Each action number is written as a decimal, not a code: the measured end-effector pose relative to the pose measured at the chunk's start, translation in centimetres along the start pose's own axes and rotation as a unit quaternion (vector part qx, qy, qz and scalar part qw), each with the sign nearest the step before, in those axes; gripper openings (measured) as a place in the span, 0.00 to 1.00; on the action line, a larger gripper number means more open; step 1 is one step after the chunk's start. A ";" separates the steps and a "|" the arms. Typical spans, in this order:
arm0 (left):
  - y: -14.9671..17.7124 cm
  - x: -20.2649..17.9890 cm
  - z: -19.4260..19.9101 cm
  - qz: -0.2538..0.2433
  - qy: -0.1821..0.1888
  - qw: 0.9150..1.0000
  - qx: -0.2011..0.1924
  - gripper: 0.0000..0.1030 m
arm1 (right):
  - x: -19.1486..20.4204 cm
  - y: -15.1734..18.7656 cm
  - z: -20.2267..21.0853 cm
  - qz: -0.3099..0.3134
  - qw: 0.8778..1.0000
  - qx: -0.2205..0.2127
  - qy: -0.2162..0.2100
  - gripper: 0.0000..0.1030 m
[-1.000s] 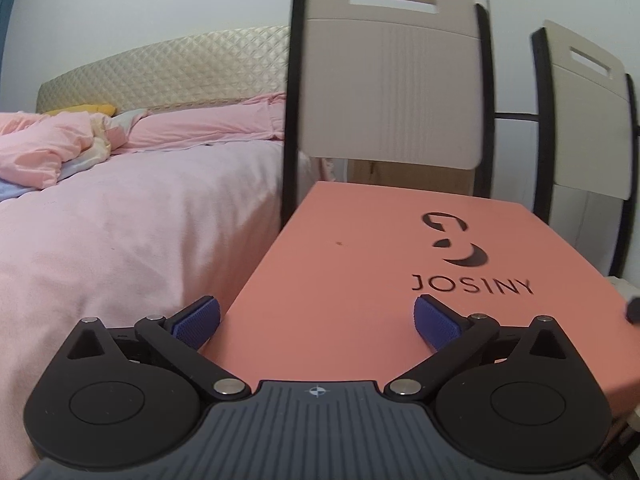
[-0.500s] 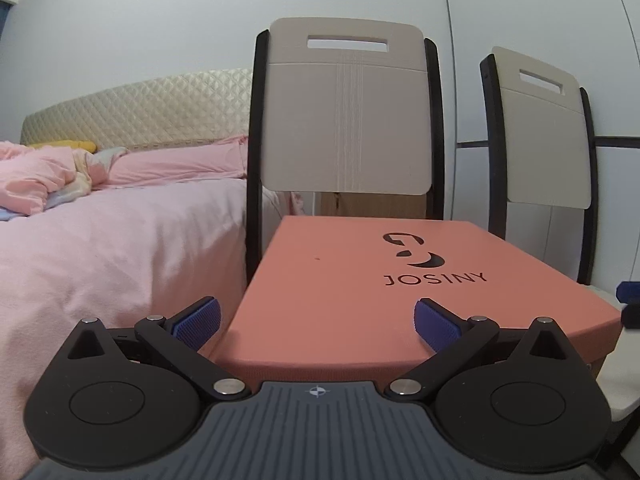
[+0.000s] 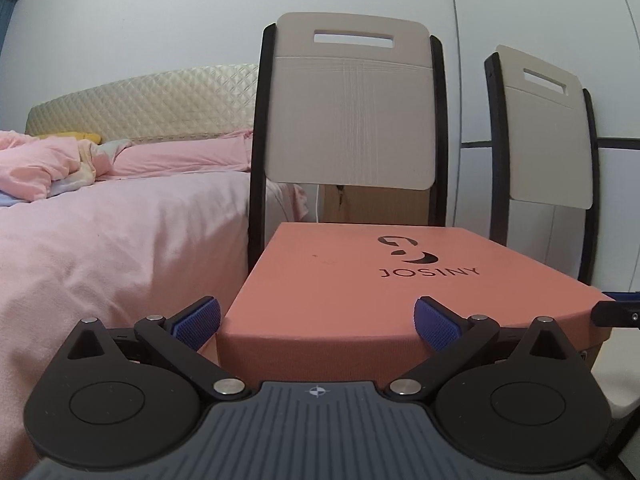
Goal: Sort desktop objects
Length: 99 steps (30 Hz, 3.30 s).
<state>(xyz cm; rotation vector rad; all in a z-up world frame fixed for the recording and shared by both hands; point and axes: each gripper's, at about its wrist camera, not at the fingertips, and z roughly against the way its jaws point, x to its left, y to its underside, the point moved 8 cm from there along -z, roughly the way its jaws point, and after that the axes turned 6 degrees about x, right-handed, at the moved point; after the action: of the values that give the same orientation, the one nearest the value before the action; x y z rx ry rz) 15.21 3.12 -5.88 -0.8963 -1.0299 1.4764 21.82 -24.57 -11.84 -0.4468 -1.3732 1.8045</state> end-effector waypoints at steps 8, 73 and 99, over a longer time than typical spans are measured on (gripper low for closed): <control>-1.0 0.6 -2.5 -0.013 -0.014 1.000 0.014 1.00 | 0.8 -0.4 -1.4 0.017 1.000 -0.002 0.004 0.55; 0.0 -0.3 9.1 -0.036 -0.077 0.996 -0.039 1.00 | 7.9 1.2 4.6 0.002 0.990 -0.080 0.118 1.00; 0.1 0.1 9.3 -0.033 -0.086 0.995 -0.041 1.00 | 7.6 1.6 5.0 0.000 0.988 -0.075 0.137 1.00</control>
<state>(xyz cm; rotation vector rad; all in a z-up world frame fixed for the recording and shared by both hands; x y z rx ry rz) 6.56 1.96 -2.77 -0.7951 -1.2426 1.4835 13.11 -22.06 -10.16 -0.7464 -1.3185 1.5777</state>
